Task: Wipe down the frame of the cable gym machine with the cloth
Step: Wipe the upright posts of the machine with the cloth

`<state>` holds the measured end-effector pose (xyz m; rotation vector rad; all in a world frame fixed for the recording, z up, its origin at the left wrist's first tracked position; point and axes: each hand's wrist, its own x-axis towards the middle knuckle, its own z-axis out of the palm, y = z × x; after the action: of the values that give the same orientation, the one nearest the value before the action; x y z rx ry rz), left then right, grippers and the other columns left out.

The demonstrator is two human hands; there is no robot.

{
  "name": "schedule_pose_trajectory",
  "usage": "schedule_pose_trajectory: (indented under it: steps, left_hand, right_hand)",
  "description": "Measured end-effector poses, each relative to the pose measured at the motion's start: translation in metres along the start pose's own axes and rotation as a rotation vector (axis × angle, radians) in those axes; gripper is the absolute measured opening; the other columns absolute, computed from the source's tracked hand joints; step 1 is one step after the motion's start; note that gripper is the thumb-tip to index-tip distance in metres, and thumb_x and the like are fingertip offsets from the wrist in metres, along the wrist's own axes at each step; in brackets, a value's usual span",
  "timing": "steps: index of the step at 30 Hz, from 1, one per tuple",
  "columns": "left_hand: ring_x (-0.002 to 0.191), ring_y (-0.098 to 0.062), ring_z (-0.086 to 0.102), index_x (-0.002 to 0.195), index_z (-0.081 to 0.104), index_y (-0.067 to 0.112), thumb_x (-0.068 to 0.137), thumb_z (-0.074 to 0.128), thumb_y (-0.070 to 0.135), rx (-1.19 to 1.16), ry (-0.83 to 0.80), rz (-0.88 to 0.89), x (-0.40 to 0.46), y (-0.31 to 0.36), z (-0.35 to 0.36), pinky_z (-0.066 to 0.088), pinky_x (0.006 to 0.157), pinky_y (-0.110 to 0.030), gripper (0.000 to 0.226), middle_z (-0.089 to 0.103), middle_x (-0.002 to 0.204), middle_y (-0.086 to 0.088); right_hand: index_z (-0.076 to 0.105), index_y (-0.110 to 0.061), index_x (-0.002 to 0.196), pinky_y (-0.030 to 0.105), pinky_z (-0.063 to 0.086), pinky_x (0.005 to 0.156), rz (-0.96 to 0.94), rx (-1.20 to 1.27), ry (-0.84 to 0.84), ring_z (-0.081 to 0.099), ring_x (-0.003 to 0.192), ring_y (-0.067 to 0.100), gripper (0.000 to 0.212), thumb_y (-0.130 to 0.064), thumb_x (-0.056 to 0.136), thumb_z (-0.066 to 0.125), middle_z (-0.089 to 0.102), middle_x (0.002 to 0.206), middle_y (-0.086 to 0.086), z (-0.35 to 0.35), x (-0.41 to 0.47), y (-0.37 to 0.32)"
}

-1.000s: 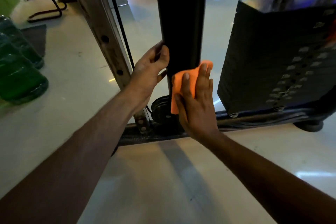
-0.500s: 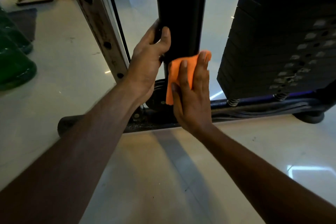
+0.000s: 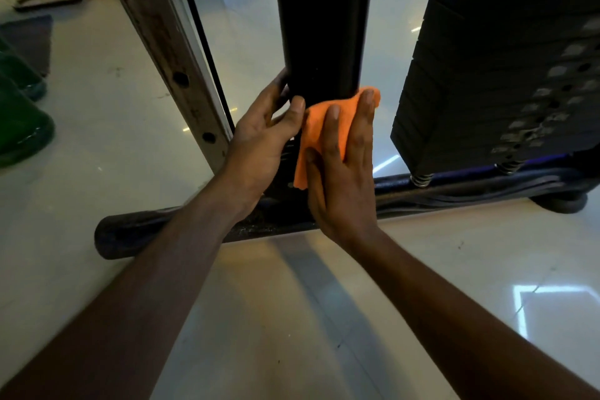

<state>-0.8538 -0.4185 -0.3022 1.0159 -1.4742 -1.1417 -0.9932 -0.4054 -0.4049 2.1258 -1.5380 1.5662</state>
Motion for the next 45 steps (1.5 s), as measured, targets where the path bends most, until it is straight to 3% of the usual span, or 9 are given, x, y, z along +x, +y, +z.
schedule_pose_trajectory:
  steps: [7, 10, 14, 17, 22, 28, 36, 42, 45]
  left_hand:
    - [0.131, 0.018, 0.053, 0.168, 0.034, 0.025, 0.114, 0.051, 0.016, 0.151, -0.041, 0.037, -0.011, -0.026, 0.001, 0.048, 0.099, -0.008, 0.057, 0.05, 0.162, 0.014]
    - [0.147, 0.007, 0.045, 0.17, 0.028, 0.027, 0.115, 0.05, 0.016, 0.262, -0.078, 0.06, -0.019, -0.05, -0.004, 0.044, 0.118, -0.023, 0.06, 0.047, 0.165, 0.014]
    - [0.164, -0.016, 0.023, 0.168, 0.029, 0.031, 0.116, 0.046, 0.025, 0.467, -0.052, 0.156, -0.024, -0.081, -0.008, 0.028, 0.132, -0.049, 0.055, 0.035, 0.171, 0.013]
    - [0.167, -0.02, 0.005, 0.169, 0.031, 0.024, 0.116, 0.044, 0.024, 0.595, -0.009, 0.211, -0.028, -0.099, -0.009, 0.013, 0.136, -0.044, 0.054, 0.024, 0.177, 0.006]
    - [0.168, -0.026, 0.003, 0.17, 0.022, 0.016, 0.112, 0.05, 0.009, 0.826, 0.041, 0.367, -0.039, -0.111, -0.005, 0.016, 0.135, -0.041, 0.065, 0.016, 0.179, -0.007]
    - [0.167, -0.035, 0.002, 0.17, 0.016, 0.002, 0.107, 0.059, 0.011, 1.206, 0.159, 0.449, -0.051, -0.133, -0.005, 0.014, 0.134, -0.055, 0.077, 0.01, 0.178, -0.022]
    - [0.165, -0.033, -0.008, 0.169, -0.011, 0.009, 0.105, 0.062, 0.038, 1.543, 0.175, 0.44, -0.062, -0.162, -0.015, -0.006, 0.133, -0.053, 0.102, -0.004, 0.179, -0.02]
    - [0.166, -0.035, 0.002, 0.169, -0.014, 0.01, 0.106, 0.061, 0.041, 1.597, 0.236, 0.415, -0.067, -0.174, -0.009, -0.008, 0.131, -0.054, 0.103, -0.009, 0.177, -0.014]
    - [0.166, -0.036, 0.001, 0.169, -0.015, 0.011, 0.106, 0.062, 0.037, 1.578, 0.214, 0.419, -0.068, -0.174, -0.013, -0.011, 0.131, -0.053, 0.103, -0.005, 0.179, -0.016]
  right_hand:
    - [-0.011, -0.033, 0.173, 0.074, 0.038, 0.119, 0.071, -0.087, -0.243, -0.006, 0.168, 0.042, 0.085, -0.033, 0.115, 0.051, -0.026, 0.178, 0.013, 0.018, -0.092, 0.045]
    - [-0.003, -0.026, 0.173, 0.072, 0.031, 0.124, 0.07, -0.028, -0.213, -0.008, 0.167, 0.044, 0.077, -0.031, 0.117, 0.049, -0.024, 0.177, 0.017, 0.015, -0.081, 0.038]
    - [-0.024, -0.041, 0.167, 0.069, 0.023, 0.129, 0.029, -0.002, -0.016, -0.008, 0.167, 0.045, 0.081, -0.04, 0.118, 0.041, -0.039, 0.172, -0.001, 0.02, -0.032, 0.023]
    - [-0.024, -0.042, 0.167, 0.069, 0.025, 0.128, 0.022, -0.043, -0.059, -0.003, 0.167, 0.047, 0.086, -0.039, 0.117, 0.046, -0.037, 0.173, 0.002, 0.029, -0.057, 0.038]
    - [-0.023, -0.035, 0.169, 0.07, 0.012, 0.131, 0.046, -0.189, -0.277, -0.003, 0.166, 0.048, 0.101, -0.034, 0.113, 0.061, -0.01, 0.177, 0.027, 0.035, -0.125, 0.073]
    - [-0.016, -0.02, 0.17, 0.07, 0.01, 0.13, 0.267, 0.101, -0.063, -0.002, 0.168, 0.041, 0.079, -0.033, 0.117, 0.041, -0.011, 0.179, 0.027, 0.045, -0.089, 0.031]
    - [-0.021, -0.029, 0.17, 0.07, 0.009, 0.132, -0.035, -0.33, -0.346, -0.006, 0.165, 0.048, 0.087, -0.047, 0.116, 0.045, 0.005, 0.174, 0.035, 0.032, -0.144, 0.093]
    - [-0.004, -0.002, 0.171, 0.061, 0.001, 0.135, 0.579, 0.013, 0.024, -0.012, 0.169, 0.031, 0.075, -0.035, 0.117, 0.037, -0.007, 0.181, 0.019, 0.073, -0.108, 0.017]
    - [-0.003, -0.003, 0.17, 0.064, 0.003, 0.134, 0.416, -0.12, -0.1, -0.004, 0.168, 0.04, 0.079, -0.047, 0.116, 0.034, -0.002, 0.179, 0.026, 0.062, -0.119, 0.04]
